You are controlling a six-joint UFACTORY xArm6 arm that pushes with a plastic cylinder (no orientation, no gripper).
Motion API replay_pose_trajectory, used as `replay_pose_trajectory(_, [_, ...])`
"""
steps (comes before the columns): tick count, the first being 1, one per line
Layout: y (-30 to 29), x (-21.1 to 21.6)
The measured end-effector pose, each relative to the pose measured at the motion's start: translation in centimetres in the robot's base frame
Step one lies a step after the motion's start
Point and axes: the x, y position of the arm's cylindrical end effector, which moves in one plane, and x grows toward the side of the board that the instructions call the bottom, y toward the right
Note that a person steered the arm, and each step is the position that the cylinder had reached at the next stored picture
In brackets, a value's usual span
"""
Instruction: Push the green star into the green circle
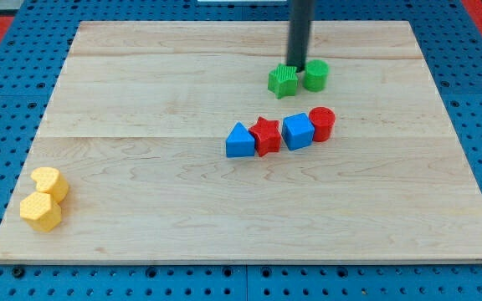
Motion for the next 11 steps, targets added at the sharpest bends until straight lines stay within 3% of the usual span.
replay_pose_trajectory(2, [2.8, 3.1])
replay_pose_trajectory(3, [-0.5, 6.2])
replay_pose_trajectory(5, [-11.0, 4.1])
replay_pose_trajectory(6, [-7.6, 2.2])
replay_pose_trajectory(8, [4.8, 3.2])
replay_pose_trajectory(9, [2.3, 2.0])
replay_pose_trajectory(11, [5.8, -1.0])
